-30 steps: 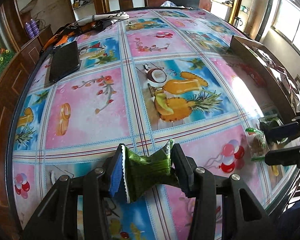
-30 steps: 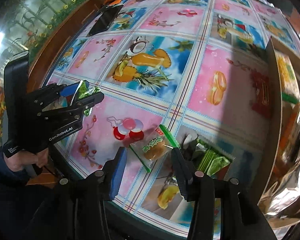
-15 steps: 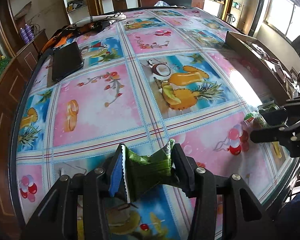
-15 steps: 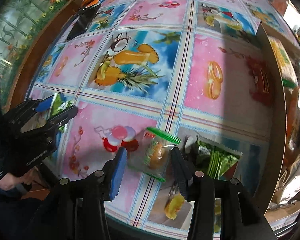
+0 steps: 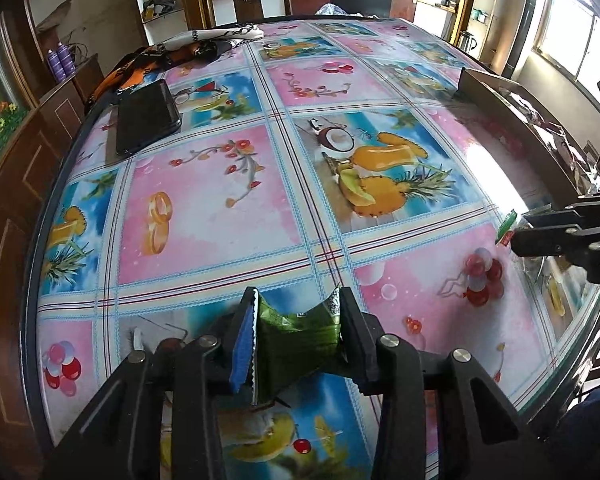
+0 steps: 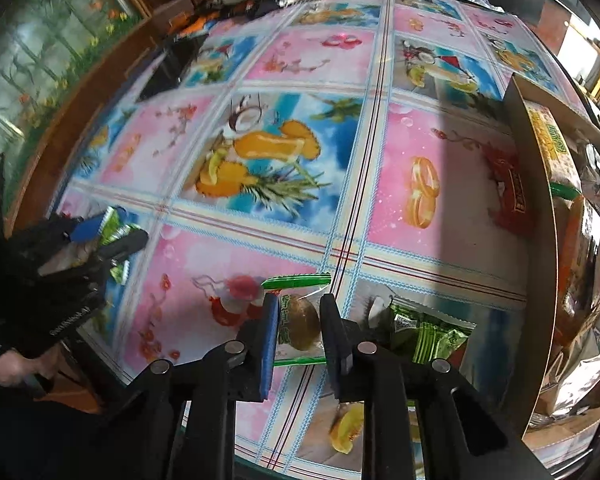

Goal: Organize snacks
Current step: 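Grasp a clear snack pack with green strip using the right tool, then carry the green bag in the left tool while the right tool carries the clear pack over the box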

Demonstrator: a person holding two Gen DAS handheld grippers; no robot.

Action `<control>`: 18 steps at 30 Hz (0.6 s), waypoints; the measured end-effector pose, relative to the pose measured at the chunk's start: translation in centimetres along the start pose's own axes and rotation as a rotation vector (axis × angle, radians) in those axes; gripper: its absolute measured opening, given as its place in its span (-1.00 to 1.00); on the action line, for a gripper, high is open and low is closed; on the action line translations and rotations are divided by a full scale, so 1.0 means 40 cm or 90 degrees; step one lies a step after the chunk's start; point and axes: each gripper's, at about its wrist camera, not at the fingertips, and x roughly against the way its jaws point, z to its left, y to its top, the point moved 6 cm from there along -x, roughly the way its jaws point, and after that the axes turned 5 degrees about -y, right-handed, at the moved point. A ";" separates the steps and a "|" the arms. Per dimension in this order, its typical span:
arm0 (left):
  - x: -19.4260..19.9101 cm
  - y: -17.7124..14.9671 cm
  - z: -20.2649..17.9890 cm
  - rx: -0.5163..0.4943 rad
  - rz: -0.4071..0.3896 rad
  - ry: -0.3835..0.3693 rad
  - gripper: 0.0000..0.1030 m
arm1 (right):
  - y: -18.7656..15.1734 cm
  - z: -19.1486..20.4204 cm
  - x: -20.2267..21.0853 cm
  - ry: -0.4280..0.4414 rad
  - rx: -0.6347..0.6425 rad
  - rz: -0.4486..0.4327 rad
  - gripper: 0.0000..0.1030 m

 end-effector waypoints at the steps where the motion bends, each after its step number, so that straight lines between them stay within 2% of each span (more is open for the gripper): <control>1: -0.001 0.002 -0.002 0.000 0.000 0.000 -0.28 | 0.002 -0.002 0.008 0.010 -0.004 -0.010 -0.57; 5: -0.002 0.008 -0.020 0.001 0.002 -0.001 -0.29 | 0.006 0.001 0.041 0.042 0.001 -0.042 -0.56; 18: 0.012 0.057 -0.105 -0.036 -0.008 0.023 -0.30 | 0.004 -0.041 0.090 0.070 -0.021 -0.084 -0.56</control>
